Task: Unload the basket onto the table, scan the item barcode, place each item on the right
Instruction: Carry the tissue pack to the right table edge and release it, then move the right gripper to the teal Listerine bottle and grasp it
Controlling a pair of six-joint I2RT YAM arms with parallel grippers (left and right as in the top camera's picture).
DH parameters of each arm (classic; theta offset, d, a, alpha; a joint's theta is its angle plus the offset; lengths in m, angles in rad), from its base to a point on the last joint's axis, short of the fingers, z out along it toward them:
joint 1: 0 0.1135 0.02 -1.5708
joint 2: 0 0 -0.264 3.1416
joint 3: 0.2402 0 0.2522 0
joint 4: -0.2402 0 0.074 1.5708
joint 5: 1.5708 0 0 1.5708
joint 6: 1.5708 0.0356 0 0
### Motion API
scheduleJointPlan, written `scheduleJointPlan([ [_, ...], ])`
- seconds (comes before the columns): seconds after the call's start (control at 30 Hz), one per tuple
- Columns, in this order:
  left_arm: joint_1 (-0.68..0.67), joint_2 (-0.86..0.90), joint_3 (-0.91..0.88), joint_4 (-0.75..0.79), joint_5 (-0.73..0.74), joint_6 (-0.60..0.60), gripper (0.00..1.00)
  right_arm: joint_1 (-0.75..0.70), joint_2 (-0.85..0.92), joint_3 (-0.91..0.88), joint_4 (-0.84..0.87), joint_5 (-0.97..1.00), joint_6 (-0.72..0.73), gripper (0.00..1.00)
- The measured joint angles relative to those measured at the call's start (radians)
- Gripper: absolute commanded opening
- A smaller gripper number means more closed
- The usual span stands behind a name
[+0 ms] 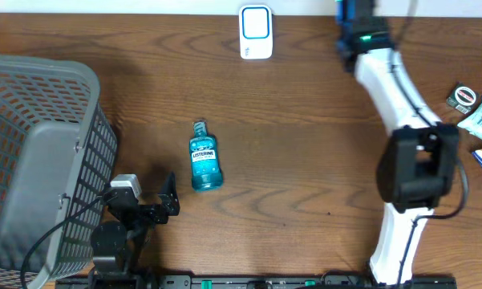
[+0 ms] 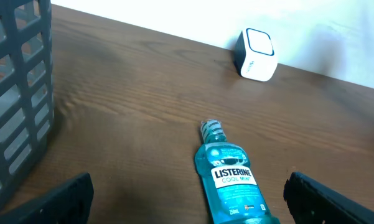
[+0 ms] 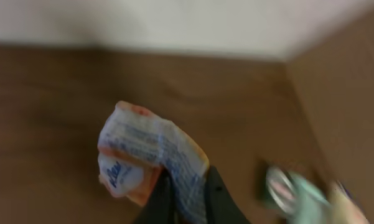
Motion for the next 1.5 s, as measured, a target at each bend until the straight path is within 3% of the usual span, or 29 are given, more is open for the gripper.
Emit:
scheduleJointPlan([
  [0.2, 0.000, 0.000, 0.000, 0.000, 0.000, 0.000, 0.98, -0.211, -0.001, -0.039, -0.129, -0.005, 0.065, 0.01],
  [0.4, 0.000, 0.000, 0.000, 0.000, 0.000, 0.000, 0.98, -0.415, -0.001, -0.103, -0.169, -0.143, 0.149, 0.03],
  [0.43, 0.000, 0.000, 0.000, 0.000, 0.000, 0.000, 0.98, -0.439, -0.001, -0.107, -0.175, -0.164, 0.156, 0.13],
  [0.47, 0.000, 0.000, 0.000, 0.000, 0.000, 0.000, 0.98, -0.463, -0.001, -0.109, -0.181, -0.183, 0.161, 0.35],
  [0.5, 0.000, 0.000, 0.000, 0.000, 0.000, 0.000, 0.98, -0.483, -0.001, -0.109, -0.184, -0.199, 0.171, 0.70],
  [0.53, 0.000, 0.000, 0.000, 0.000, 0.000, 0.000, 0.98, -0.499, -0.001, -0.109, -0.186, -0.209, 0.172, 0.94],
  [0.57, 0.000, 0.000, 0.000, 0.000, 0.000, 0.000, 0.98, -0.510, -0.001, -0.109, -0.190, -0.219, 0.175, 0.99],
  [0.8, 0.000, 0.000, 0.000, 0.000, 0.000, 0.000, 0.98, -0.505, -0.025, -0.110, -0.195, -0.338, 0.185, 0.99],
  [1.0, 0.000, 0.000, 0.000, 0.000, 0.000, 0.000, 0.98, -0.425, -0.196, -0.114, -0.185, -0.607, 0.283, 0.99],
  [1.27, 0.000, 0.000, 0.000, 0.000, 0.000, 0.000, 0.98, -0.193, -0.333, -0.106, -0.164, -1.099, 0.360, 0.99],
  [1.5, 0.000, 0.000, 0.000, 0.000, 0.000, 0.000, 0.98, 0.105, -0.230, -0.106, -0.182, -1.235, 0.350, 0.99],
])
